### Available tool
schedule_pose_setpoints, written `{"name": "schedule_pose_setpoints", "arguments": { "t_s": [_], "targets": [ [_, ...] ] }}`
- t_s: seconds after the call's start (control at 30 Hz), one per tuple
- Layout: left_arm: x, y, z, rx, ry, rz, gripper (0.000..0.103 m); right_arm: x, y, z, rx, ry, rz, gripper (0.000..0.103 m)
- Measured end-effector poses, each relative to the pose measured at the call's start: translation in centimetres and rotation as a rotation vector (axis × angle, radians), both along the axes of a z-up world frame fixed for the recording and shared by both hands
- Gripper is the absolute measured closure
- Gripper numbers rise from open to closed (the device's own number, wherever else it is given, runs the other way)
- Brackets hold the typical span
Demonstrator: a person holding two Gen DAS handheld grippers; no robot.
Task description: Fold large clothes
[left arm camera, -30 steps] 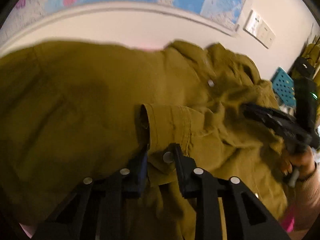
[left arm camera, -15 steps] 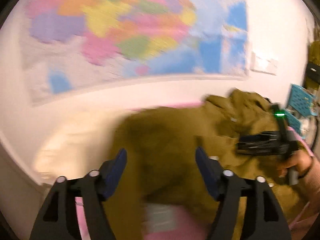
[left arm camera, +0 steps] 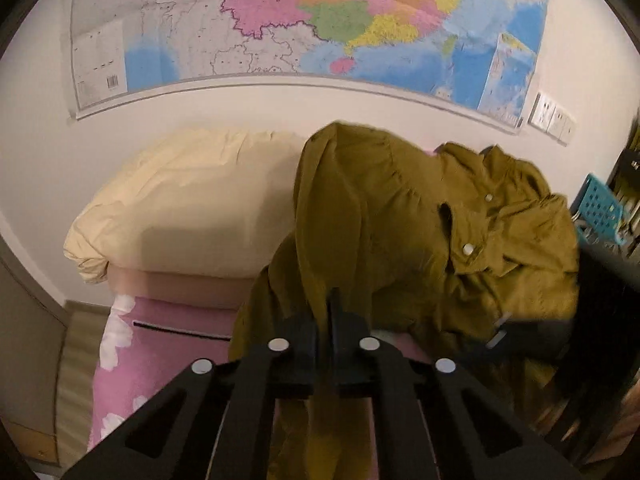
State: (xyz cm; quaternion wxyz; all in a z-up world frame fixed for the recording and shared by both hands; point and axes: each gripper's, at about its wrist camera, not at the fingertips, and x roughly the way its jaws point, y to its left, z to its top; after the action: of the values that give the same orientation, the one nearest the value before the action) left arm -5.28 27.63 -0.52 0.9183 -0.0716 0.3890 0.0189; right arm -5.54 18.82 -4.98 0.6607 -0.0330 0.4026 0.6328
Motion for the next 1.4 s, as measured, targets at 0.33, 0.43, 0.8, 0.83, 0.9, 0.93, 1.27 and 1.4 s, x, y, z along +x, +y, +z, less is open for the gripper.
{"name": "schedule_pose_setpoints", "arguments": {
  "t_s": [0.33,0.43,0.8,0.83,0.9,0.93,1.27,1.4],
  "targets": [
    [2.0,-3.1,2.1,-0.04,0.014,-0.119,0.099,0.7,4.4,-1.1,0.079,0.191,-0.07,0.101],
    [1.3,-2.3,4.0,-0.121,-0.06,-0.137,0.093,1.3,1.3,1.3,0.146,0.171,-0.071,0.101],
    [-1.1,-2.3,8.2,-0.177,-0.267,-0.17,0.055,8.6,-20.6,13.1,0.414,0.027,-0.416,0.101],
    [-0.3,-2.8,7.4,-0.174,-0.241,-0.175,0.055,9.2,-23.2,13.1,0.402,0.015,-0.478,0.101],
    [1.4,-3.9,5.6,-0.154,-0.182,-0.182,0.055,10.5,-27.9,12.0,0.341,0.029,-0.617,0.101],
    [2.4,-4.7,4.5,-0.141,-0.149,-0.189,0.055,11.1,-29.2,11.5,0.313,0.035,-0.656,0.101],
    [11.9,-12.8,-3.4,0.007,0.086,-0.242,0.055,16.1,-38.9,0.5,0.08,0.183,-1.006,0.052],
    [13.6,-13.3,-2.8,0.001,0.066,-0.23,0.052,12.8,-38.8,1.8,0.07,0.072,-0.94,0.021]
  ]
}}
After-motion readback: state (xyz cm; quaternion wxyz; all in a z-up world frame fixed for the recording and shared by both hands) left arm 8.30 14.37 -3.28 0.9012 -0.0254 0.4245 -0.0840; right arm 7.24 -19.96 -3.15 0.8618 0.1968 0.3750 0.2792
